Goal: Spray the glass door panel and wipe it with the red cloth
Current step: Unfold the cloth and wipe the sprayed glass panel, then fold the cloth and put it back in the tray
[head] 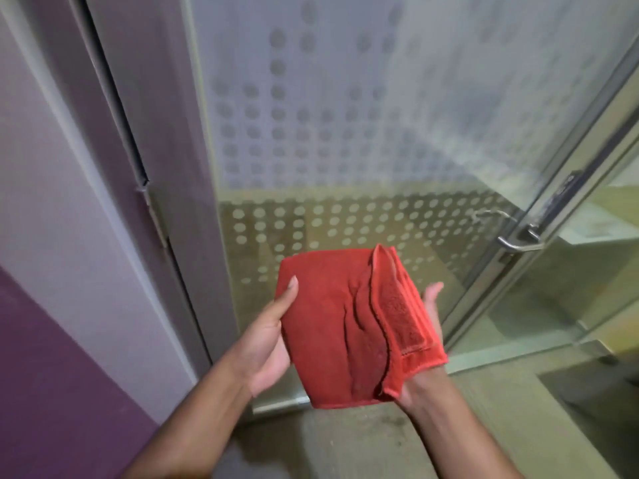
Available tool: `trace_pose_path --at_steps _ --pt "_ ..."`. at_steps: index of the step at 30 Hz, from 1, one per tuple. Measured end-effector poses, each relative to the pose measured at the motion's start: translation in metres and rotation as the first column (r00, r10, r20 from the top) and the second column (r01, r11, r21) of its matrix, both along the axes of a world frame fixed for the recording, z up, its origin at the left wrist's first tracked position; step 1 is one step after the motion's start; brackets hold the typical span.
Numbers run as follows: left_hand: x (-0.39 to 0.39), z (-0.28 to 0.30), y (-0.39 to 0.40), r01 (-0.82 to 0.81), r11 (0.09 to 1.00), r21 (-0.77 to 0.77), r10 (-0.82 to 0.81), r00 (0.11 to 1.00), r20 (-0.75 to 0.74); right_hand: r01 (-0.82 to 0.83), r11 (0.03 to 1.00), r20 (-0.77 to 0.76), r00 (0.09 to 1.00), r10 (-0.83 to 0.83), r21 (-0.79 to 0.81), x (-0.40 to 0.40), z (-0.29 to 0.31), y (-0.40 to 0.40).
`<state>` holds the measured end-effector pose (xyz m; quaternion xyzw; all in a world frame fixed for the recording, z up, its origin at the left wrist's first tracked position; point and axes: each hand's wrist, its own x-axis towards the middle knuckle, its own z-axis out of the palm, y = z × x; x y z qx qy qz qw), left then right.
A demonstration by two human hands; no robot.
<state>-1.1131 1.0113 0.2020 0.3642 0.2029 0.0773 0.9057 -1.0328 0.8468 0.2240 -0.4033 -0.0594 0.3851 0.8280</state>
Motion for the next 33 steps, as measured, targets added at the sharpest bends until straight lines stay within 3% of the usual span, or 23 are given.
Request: trace_pose_path --at_steps 3,6,8,11,18,22,27,31,33 --pt "0.002 -0.011 -0.008 0.021 1.0 -0.017 -0.023 0.995 -0.093 -0.144 0.977 -0.068 0.989 0.135 -0.157 0.036 -0.005 -0.017" --pt "0.007 -0.018 -0.021 0.129 0.99 -0.059 -0.138 0.974 -0.182 -0.204 0.852 0.104 0.952 0.287 -0.483 0.049 -0.027 -0.035" --pt "0.01 -0.031 -0.027 0.173 0.979 -0.105 -0.194 0.951 -0.242 -0.075 0.788 0.233 0.934 0.27 -0.611 0.052 -0.05 -0.048" --pt "0.016 -0.037 -0.03 0.217 0.971 -0.103 -0.238 0.928 -0.288 0.075 0.804 0.27 0.957 0.109 -0.59 0.048 -0.069 -0.063" --pt "0.03 -0.052 -0.042 0.213 0.962 -0.172 -0.257 0.916 -0.308 0.196 0.821 0.246 0.967 -0.07 -0.536 0.039 -0.094 -0.083" --pt "0.028 -0.052 -0.049 0.209 0.962 -0.174 -0.253 0.923 -0.291 0.263 0.749 0.405 0.914 0.007 -0.608 0.036 -0.103 -0.085" --pt "0.018 -0.053 -0.052 0.247 0.956 -0.159 -0.281 0.923 -0.261 0.141 0.735 0.254 0.966 0.044 -0.664 0.031 -0.109 -0.08" --pt "0.018 -0.073 -0.04 0.169 0.974 -0.153 -0.209 0.929 -0.304 0.172 0.789 0.246 0.969 -0.028 -0.59 0.031 -0.106 -0.076" --pt "0.016 -0.085 -0.037 0.172 0.97 -0.17 -0.222 0.914 -0.34 0.169 0.768 0.244 0.97 -0.017 -0.617 0.031 -0.108 -0.077"
